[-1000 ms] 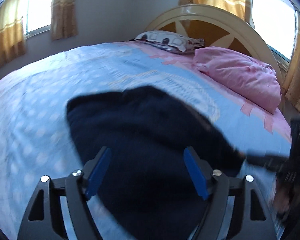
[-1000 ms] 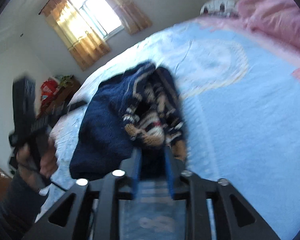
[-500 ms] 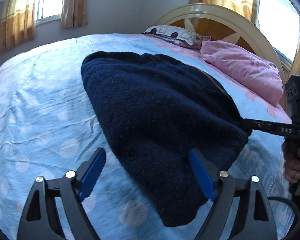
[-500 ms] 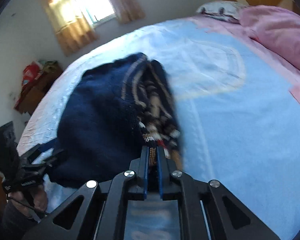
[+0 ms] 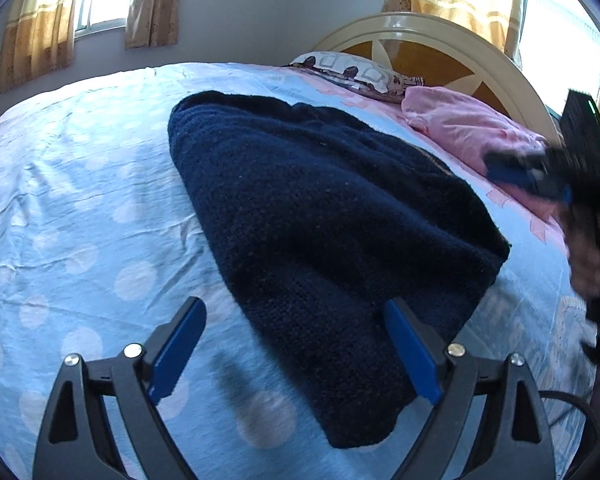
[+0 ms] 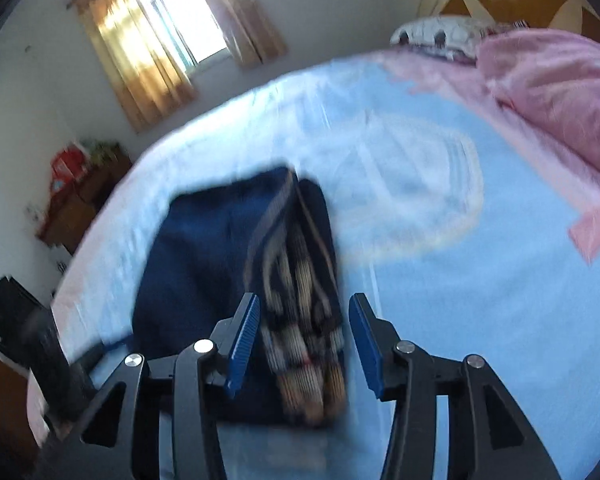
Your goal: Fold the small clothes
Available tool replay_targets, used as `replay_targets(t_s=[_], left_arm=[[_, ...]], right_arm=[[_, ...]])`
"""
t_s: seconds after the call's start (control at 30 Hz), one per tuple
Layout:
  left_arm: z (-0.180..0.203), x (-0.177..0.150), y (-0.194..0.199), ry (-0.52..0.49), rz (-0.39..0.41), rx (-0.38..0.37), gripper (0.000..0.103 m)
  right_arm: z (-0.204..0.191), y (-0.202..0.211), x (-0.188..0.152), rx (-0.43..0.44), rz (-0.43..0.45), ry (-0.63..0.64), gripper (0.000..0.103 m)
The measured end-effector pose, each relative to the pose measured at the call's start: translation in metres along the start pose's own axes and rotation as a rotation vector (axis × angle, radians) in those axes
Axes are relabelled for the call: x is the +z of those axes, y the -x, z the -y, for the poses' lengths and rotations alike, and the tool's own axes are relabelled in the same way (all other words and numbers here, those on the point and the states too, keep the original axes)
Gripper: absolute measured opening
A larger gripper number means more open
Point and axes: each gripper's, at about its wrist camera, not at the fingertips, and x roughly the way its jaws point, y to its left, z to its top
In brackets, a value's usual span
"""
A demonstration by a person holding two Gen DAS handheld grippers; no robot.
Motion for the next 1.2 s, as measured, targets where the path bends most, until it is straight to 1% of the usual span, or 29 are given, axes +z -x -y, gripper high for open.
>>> replay_targets(t_s=[0.07,0.13,0.17,0.2,0.27,0.3,0.37,0.43,0.53,0.57,0.6,0.63,0.67,0.7,0.73,0.77,0.8,0.87,0.93,1.0,1.07,1.1,1.17,1.2], left_arm=[[-0.001,0.0,-0.001,0.002,-0.003,-0.002,0.094],[-0.002,0.0,-0.002,0.012,-0.004,-0.006,0.095],[-0.003,0.0,-0.001,0.017,-0.004,-0.011,0.095],[-0.004,0.0,-0.001,0.02,-0.004,-0.014,0.095],[-0.005,-0.001,-0.002,0.025,-0.008,-0.01,0.099],[-0.005,-0.001,-0.003,0.025,-0.013,-0.012,0.099],[-0.006,-0.001,-0.005,0.028,-0.022,-0.019,0.099],[-0.008,0.0,-0.005,0.042,-0.028,-0.026,0.1],[-0.012,-0.001,-0.005,0.056,-0.031,-0.036,0.1],[-0.012,-0.001,-0.005,0.061,-0.033,-0.038,0.1],[-0.013,-0.002,-0.005,0.064,-0.034,-0.04,0.1],[-0.013,-0.002,-0.006,0.068,-0.036,-0.041,0.101],[-0.013,-0.002,-0.006,0.072,-0.039,-0.043,0.101],[-0.013,-0.002,-0.007,0.076,-0.043,-0.045,0.101],[-0.013,-0.002,-0.007,0.078,-0.045,-0.045,0.101],[-0.013,-0.002,-0.007,0.08,-0.046,-0.045,0.101],[-0.013,-0.001,-0.008,0.08,-0.047,-0.045,0.101],[-0.012,-0.001,-0.008,0.082,-0.051,-0.042,0.101],[-0.013,-0.001,-0.009,0.086,-0.054,-0.04,0.103],[-0.014,-0.001,-0.011,0.096,-0.059,-0.044,0.103],[-0.015,-0.001,-0.011,0.1,-0.06,-0.047,0.103],[-0.015,-0.001,-0.011,0.1,-0.061,-0.047,0.103],[-0.015,-0.001,-0.011,0.1,-0.061,-0.046,0.103],[-0.015,-0.001,-0.011,0.1,-0.061,-0.046,0.103]], right_arm=[[-0.009,-0.02,0.012,0.033,-0.044,0.016,0.048],[-0.017,-0.051,0.017,0.065,-0.145,0.013,0.048],[-0.02,-0.066,0.016,0.036,-0.193,0.016,0.034],[-0.024,-0.078,0.013,-0.011,-0.216,0.045,0.015],[-0.026,-0.087,0.008,-0.1,-0.212,0.092,0.014],[-0.024,-0.09,0.006,-0.125,-0.215,0.091,0.014],[-0.016,-0.094,0.006,-0.133,-0.22,0.057,0.014],[-0.015,-0.092,0.009,-0.148,-0.216,0.056,0.014],[-0.026,-0.082,0.012,-0.202,-0.189,0.146,0.015],[-0.036,-0.072,0.014,-0.245,-0.147,0.19,0.022],[-0.042,-0.066,0.015,-0.268,-0.125,0.211,0.028],[-0.051,-0.058,0.016,-0.288,-0.089,0.239,0.028],[-0.061,-0.049,0.017,-0.283,-0.043,0.264,0.028],[-0.069,-0.044,0.017,-0.271,-0.014,0.278,0.029],[-0.083,-0.038,0.015,-0.226,0.017,0.302,0.029],[-0.091,-0.036,0.011,-0.169,0.024,0.315,0.029],[-0.101,-0.037,0.006,-0.07,0.01,0.33,0.029],[-0.12,-0.05,-0.006,0.037,-0.051,0.378,0.029],[-0.135,-0.068,-0.022,0.031,-0.102,0.445,0.029],[-0.137,-0.081,-0.033,0.041,-0.148,0.467,0.029],[-0.127,-0.095,-0.043,-0.01,-0.186,0.468,0.028],[-0.121,-0.098,-0.047,-0.009,-0.196,0.458,0.028],[-0.109,-0.096,-0.047,0.024,-0.189,0.448,0.027],[-0.108,-0.095,-0.047,0.029,-0.192,0.443,0.027]])
